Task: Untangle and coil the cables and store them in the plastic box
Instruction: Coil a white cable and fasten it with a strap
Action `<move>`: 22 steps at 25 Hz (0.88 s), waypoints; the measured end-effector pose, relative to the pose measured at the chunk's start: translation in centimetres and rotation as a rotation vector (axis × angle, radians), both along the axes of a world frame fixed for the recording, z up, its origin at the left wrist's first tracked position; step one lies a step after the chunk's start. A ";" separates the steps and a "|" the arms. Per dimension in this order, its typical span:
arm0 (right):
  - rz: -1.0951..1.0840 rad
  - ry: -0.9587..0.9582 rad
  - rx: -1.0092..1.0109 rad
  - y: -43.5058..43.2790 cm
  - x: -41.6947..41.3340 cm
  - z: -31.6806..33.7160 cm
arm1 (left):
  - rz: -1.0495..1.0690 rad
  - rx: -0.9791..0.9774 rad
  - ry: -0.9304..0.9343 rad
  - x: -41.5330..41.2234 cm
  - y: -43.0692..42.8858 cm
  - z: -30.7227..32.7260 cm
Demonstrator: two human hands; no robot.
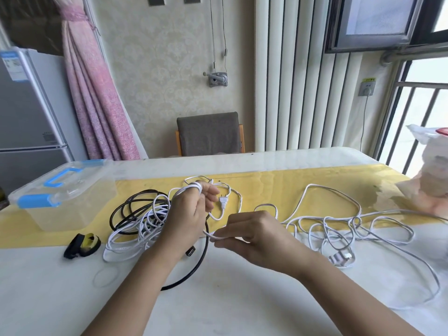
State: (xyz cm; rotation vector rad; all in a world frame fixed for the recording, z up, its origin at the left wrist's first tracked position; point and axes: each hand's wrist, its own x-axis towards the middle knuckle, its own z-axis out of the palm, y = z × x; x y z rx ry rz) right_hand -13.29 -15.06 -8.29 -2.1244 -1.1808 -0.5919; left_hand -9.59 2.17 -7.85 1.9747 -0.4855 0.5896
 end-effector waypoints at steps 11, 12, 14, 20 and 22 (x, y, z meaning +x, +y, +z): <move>-0.194 0.133 0.442 -3.2 -0.1 2.4 | -0.872 -0.174 0.900 -2.3 -0.7 1.6; -0.207 0.193 0.465 -3.2 0.0 2.3 | -0.985 -0.259 0.967 -2.3 -0.8 1.5; -0.145 0.423 0.538 -2.9 0.2 2.1 | -1.169 -0.399 1.024 -2.2 -0.9 1.5; 0.219 0.971 0.634 -1.7 0.5 1.3 | -1.341 -0.668 1.110 -1.8 -0.6 1.5; 0.238 1.017 0.616 -1.4 0.5 1.0 | -1.371 -0.602 1.048 -1.8 -0.5 1.7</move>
